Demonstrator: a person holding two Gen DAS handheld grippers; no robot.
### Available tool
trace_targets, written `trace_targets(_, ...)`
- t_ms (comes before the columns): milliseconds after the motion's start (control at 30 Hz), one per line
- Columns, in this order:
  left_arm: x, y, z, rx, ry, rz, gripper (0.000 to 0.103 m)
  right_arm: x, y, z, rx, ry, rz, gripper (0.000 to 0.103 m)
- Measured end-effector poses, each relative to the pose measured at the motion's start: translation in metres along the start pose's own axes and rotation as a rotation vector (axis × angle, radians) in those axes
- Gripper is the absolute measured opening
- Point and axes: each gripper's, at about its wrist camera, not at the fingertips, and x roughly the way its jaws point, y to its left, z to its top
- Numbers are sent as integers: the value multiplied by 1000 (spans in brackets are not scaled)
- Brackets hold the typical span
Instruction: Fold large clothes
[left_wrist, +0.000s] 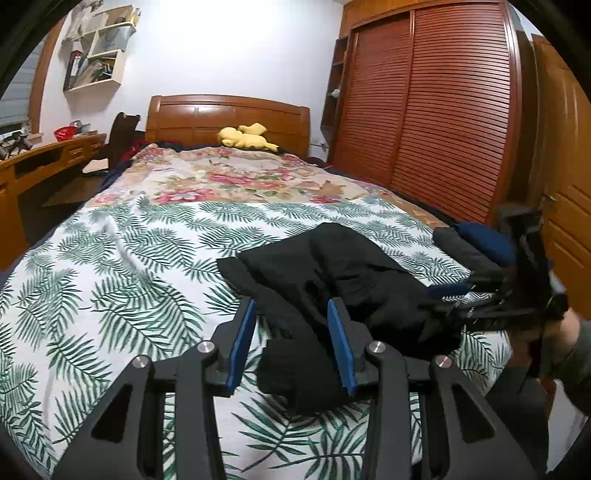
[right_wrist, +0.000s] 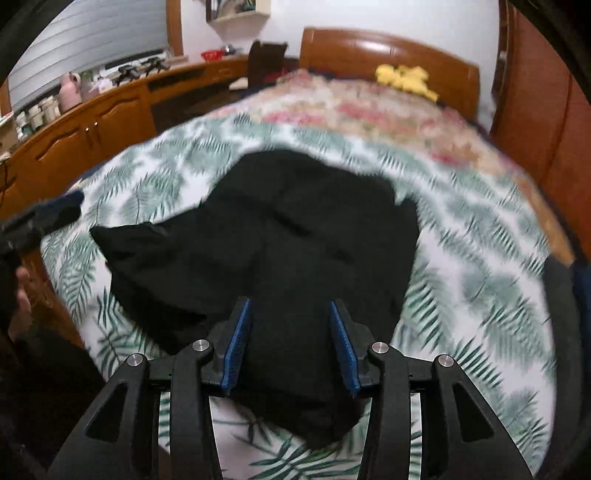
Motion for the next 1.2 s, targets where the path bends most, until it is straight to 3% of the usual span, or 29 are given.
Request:
trace_targets(467, 17, -31, -3, 18, 46, -119, 39, 9, 3, -10, 20, -4, 19, 45)
trace_targets(700, 40, -45, -7, 28, 117, -166, 39, -1, 0, -10, 28, -28, 26, 45)
trace_targets(967, 55, -49, -14, 22, 154, -147, 38, -16, -10, -14, 51, -56, 37, 45)
trace_targets(1067, 53, -48, -12, 22, 151, -151, 11, -19, -15, -14, 57, -63, 41, 45)
trace_targets(1200, 37, -51, -7, 38, 111, -135, 5, -22, -19, -12, 58, -73, 56, 45)
